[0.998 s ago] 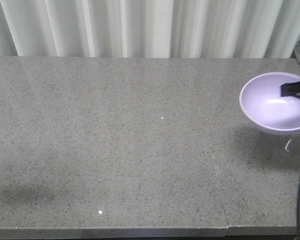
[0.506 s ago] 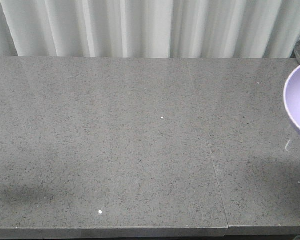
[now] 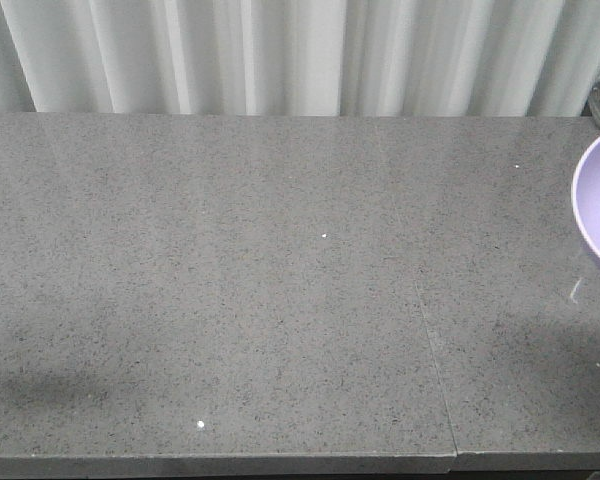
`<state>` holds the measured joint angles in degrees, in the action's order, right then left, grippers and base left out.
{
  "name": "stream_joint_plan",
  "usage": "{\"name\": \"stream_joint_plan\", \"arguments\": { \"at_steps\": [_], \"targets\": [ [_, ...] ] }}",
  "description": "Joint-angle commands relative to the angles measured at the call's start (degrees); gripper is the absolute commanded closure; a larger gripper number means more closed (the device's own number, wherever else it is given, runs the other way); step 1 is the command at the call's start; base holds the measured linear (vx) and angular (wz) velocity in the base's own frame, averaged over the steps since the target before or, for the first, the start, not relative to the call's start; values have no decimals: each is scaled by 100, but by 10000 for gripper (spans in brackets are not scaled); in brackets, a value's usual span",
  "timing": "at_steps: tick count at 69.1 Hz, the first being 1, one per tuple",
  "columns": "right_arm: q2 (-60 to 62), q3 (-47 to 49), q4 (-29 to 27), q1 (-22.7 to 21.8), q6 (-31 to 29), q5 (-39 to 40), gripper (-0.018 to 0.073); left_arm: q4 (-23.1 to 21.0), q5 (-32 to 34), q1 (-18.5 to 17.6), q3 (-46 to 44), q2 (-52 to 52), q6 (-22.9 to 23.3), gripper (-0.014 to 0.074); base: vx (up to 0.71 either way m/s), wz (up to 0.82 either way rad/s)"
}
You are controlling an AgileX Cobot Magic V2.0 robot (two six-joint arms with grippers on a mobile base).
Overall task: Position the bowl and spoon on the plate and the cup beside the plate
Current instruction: 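Lift the lavender bowl with the right gripper off the counter, then drive the base, holding spoon and bowl, toward the pale blue plate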
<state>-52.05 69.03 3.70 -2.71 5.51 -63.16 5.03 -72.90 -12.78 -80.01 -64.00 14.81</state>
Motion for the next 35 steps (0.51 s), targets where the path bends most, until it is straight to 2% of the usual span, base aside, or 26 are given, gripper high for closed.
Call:
{"name": "stream_joint_plan", "arguments": {
  "at_steps": [1,35],
  "targets": [
    [43,158,78,-39,-55,342,566,13,276,5,-124,90,4,603,0,0],
    [43,158,78,-39,-50,330,566,13,276,5,-124,90,4,603,0,0]
  ]
}}
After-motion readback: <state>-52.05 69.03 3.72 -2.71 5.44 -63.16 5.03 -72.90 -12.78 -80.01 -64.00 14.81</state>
